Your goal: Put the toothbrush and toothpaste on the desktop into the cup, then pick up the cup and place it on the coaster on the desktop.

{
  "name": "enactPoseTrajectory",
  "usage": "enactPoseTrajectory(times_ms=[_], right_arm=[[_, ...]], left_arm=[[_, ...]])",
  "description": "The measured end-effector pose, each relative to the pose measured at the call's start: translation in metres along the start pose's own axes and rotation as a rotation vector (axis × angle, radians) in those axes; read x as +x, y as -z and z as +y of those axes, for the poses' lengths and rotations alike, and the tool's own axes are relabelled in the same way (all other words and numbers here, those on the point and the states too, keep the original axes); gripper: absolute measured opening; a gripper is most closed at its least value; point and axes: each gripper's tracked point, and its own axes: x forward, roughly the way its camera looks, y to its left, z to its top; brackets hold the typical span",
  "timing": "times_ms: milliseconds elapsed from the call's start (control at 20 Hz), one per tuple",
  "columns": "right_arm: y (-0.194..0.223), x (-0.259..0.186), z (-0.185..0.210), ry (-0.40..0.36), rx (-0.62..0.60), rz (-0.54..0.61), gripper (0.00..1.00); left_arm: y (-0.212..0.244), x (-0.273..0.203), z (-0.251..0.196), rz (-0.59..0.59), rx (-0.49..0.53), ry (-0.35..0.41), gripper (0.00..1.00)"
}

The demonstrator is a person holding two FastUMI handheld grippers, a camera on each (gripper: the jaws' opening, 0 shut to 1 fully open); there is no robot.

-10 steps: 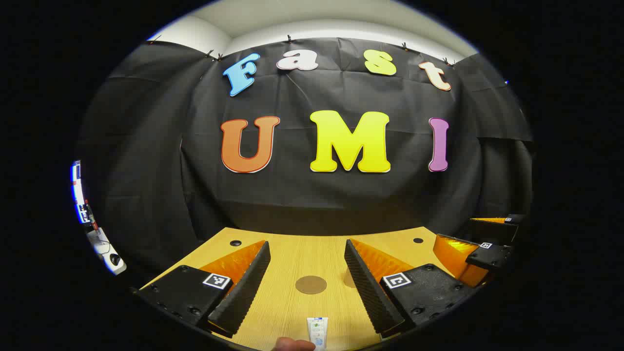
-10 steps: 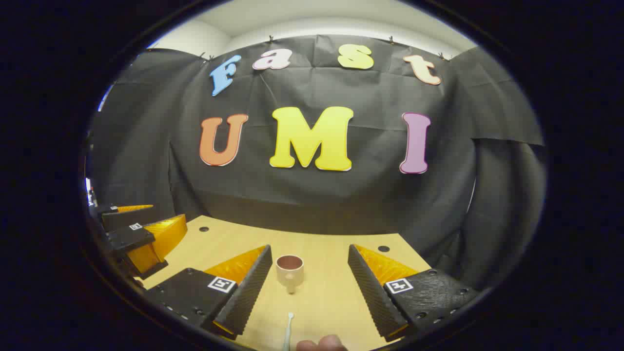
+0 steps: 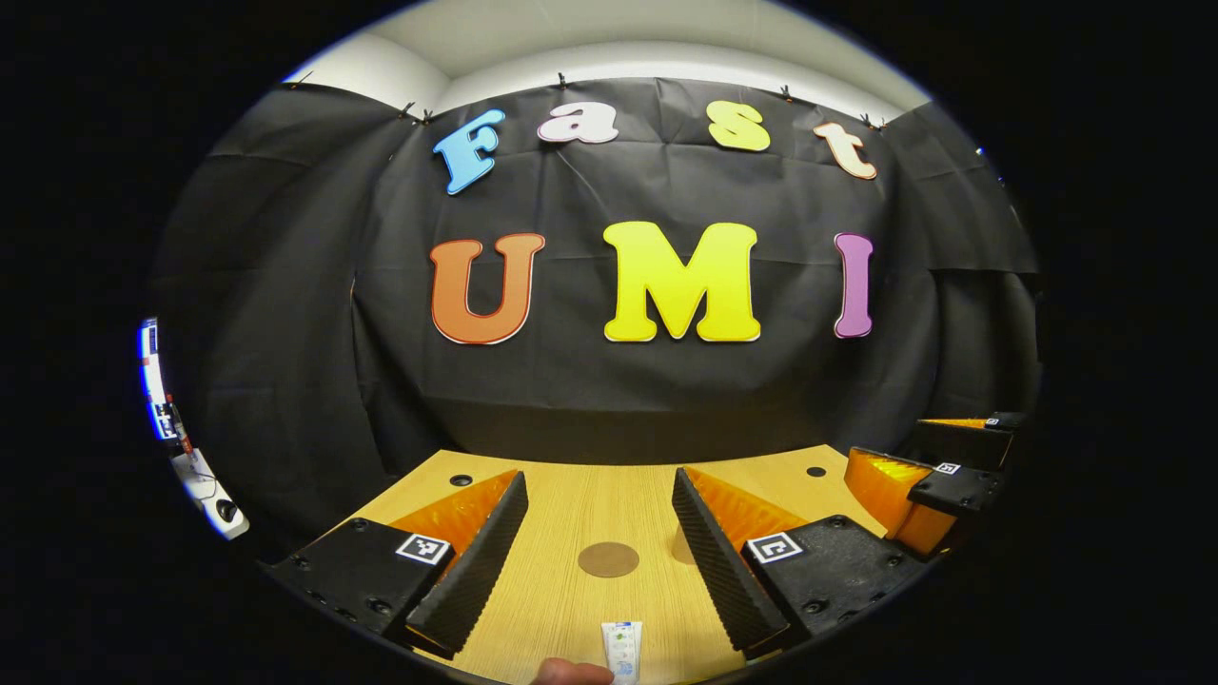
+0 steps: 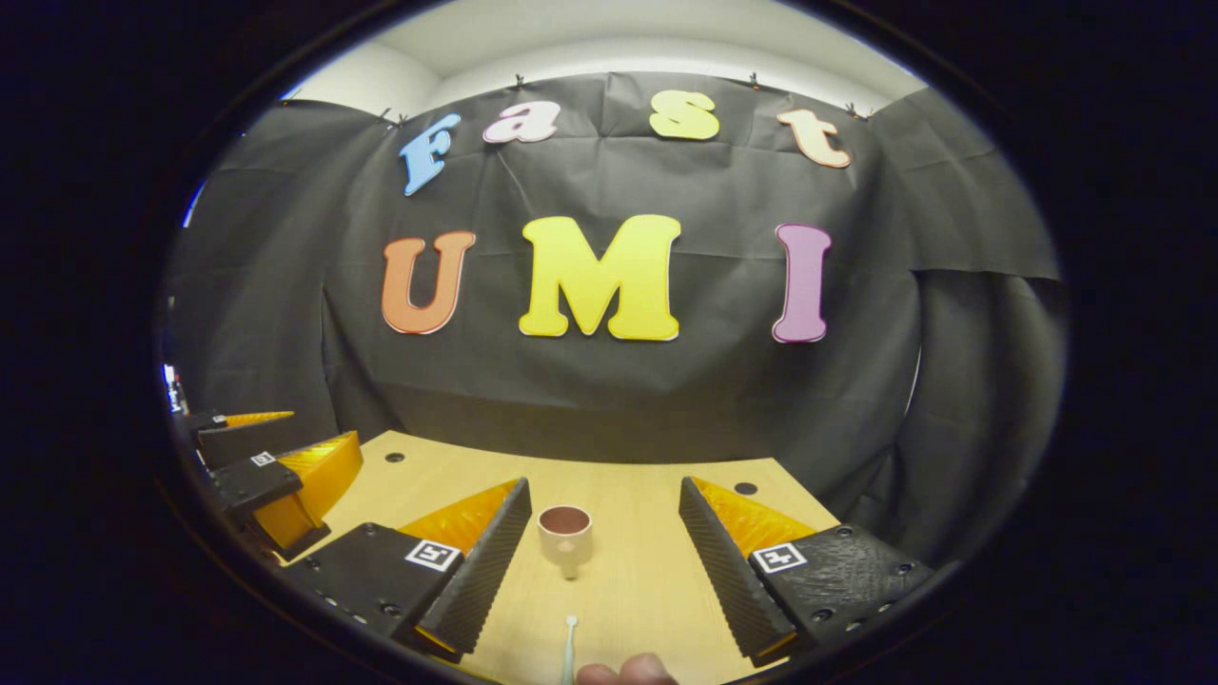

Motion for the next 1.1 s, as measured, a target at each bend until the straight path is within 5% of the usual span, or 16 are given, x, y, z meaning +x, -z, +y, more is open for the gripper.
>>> enactPoseTrajectory(times_ms=[600, 700, 1100], right_arm=[[0.015, 0.001, -0.006, 0.0, 0.003, 0.045, 0.92], [0.019, 0.001, -0.007, 0.001, -0.003, 0.055, 0.98], [0.059, 0.005, -0.001, -0.032, -0.028, 0.158, 0.96]], left_arm=[[0.01, -0.001, -0.007, 0.021, -0.005, 0.019, 0.98], [0.014, -0.001, -0.009, 0.032, -0.012, 0.018, 0.97], [0.056, -0.003, -0.003, 0.153, -0.027, 0.005, 0.98]])
